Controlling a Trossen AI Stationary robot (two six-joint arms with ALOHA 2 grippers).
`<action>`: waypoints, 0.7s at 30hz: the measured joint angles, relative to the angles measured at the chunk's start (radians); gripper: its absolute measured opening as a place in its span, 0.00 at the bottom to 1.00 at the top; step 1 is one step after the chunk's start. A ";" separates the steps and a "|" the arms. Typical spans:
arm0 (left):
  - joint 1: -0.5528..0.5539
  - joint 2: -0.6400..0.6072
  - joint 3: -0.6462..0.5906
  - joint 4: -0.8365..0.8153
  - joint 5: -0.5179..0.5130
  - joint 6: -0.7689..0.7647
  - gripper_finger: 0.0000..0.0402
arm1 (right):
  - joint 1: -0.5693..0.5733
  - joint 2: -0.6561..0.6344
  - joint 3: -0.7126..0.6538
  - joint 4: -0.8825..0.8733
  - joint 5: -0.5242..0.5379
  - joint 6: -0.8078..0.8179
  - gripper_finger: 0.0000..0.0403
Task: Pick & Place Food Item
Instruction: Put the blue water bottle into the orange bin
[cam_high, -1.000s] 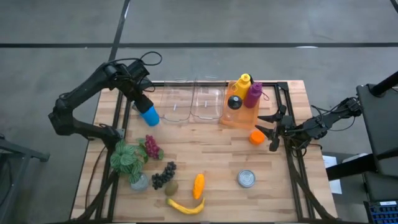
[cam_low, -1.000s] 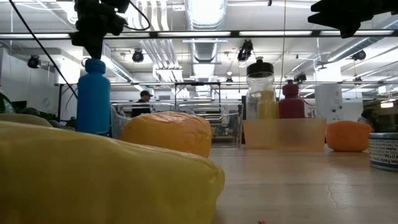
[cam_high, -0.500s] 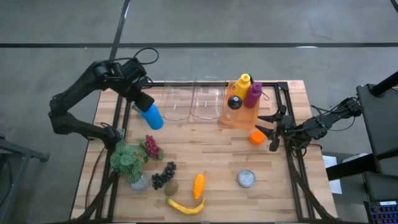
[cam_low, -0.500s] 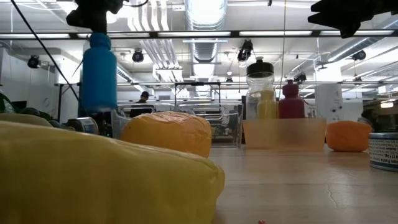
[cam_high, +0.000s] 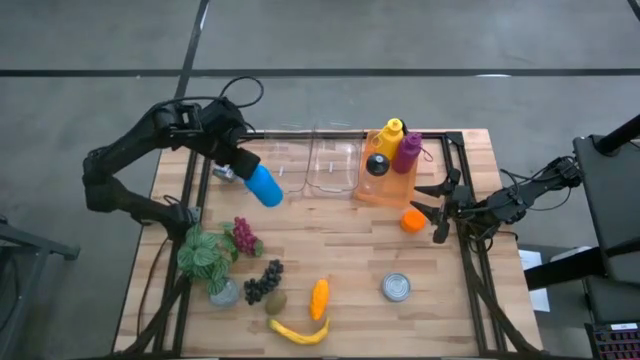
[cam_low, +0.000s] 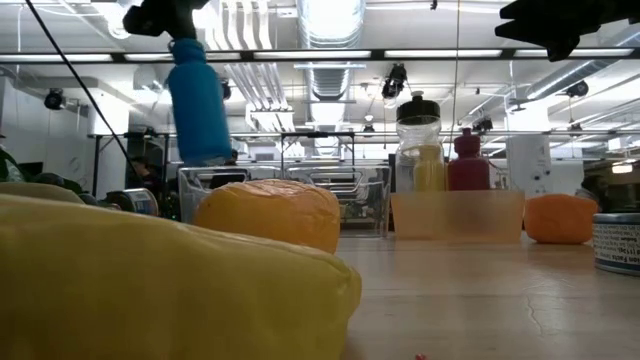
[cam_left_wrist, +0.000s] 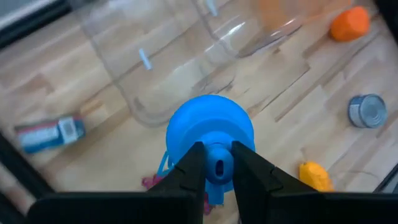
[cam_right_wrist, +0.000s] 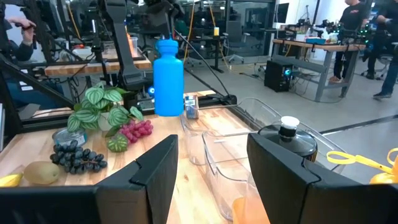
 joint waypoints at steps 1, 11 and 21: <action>0.000 0.010 0.011 0.010 0.000 0.015 0.14 | 0.000 0.000 0.000 0.000 0.000 0.001 0.47; 0.003 0.191 0.236 0.010 -0.003 0.220 0.14 | 0.000 0.000 0.000 0.000 0.000 0.001 0.47; 0.067 0.395 0.468 -0.007 0.017 0.429 0.14 | 0.000 0.000 0.000 0.000 0.000 0.001 0.47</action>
